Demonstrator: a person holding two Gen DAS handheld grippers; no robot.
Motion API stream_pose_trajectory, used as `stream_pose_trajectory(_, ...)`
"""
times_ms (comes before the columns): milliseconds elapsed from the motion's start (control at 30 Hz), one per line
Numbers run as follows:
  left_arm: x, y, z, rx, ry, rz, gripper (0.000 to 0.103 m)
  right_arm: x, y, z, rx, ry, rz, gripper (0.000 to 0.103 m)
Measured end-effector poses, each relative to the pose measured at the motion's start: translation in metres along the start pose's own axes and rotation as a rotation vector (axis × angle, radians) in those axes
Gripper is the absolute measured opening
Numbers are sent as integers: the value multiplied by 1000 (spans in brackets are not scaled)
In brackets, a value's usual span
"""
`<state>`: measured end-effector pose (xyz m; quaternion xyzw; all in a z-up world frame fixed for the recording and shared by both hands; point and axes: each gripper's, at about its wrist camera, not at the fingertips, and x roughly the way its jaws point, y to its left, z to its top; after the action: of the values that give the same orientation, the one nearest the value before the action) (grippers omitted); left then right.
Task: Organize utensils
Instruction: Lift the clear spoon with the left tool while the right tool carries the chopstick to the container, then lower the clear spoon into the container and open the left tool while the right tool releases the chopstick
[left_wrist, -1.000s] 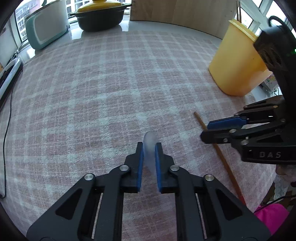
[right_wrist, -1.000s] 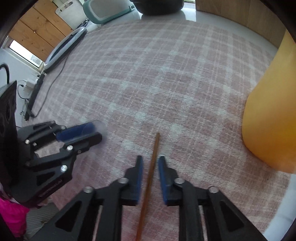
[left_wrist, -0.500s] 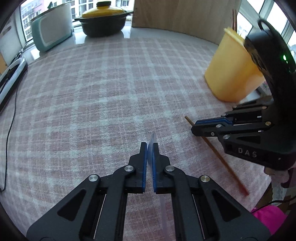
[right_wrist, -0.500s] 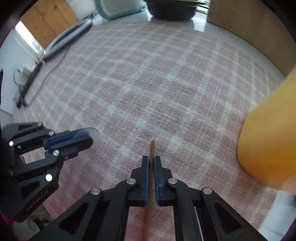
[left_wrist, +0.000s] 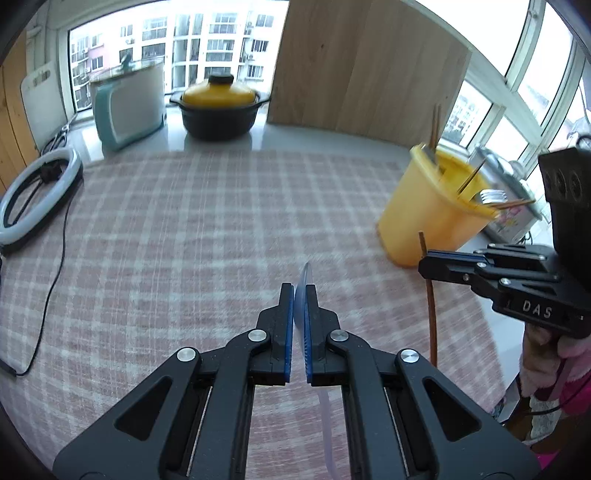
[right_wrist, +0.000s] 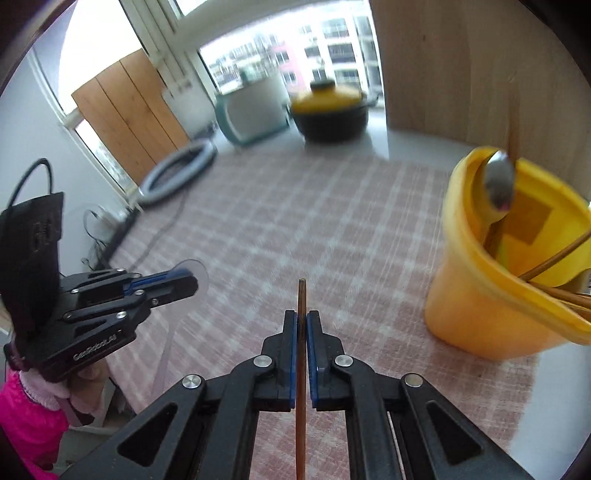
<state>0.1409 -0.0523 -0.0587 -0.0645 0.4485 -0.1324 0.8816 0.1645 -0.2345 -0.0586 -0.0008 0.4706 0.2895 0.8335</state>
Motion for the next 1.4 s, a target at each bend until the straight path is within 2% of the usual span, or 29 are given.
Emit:
stream_pose_trajectory(233,-23,-21,11,25,-61,-19,2,-36,5,-6,-15,-122,29,2)
stream_pose_trajectory(433,-34,-39,22,47,-108,-25,2,-65,2,-5,-26,-191,29,2)
stream_pose_trajectory(667,-36,-55,36,15,-191,-40,2,-96,-9,10,11,-261,44,2)
stream_pose_trajectory(933,-38,-85,66,28,-305,-46,2,-143,-27,37,19,-354,51,2)
stream_pose_trajectory(1067,-35,-94,81,2,-334,-81,2,-166,-40,48,19,-412,19,2)
stream_pose_trajectory(1400,-15,-121,119,-25,-392,-76,2,-203,-83,75,65,-499,-25,2)
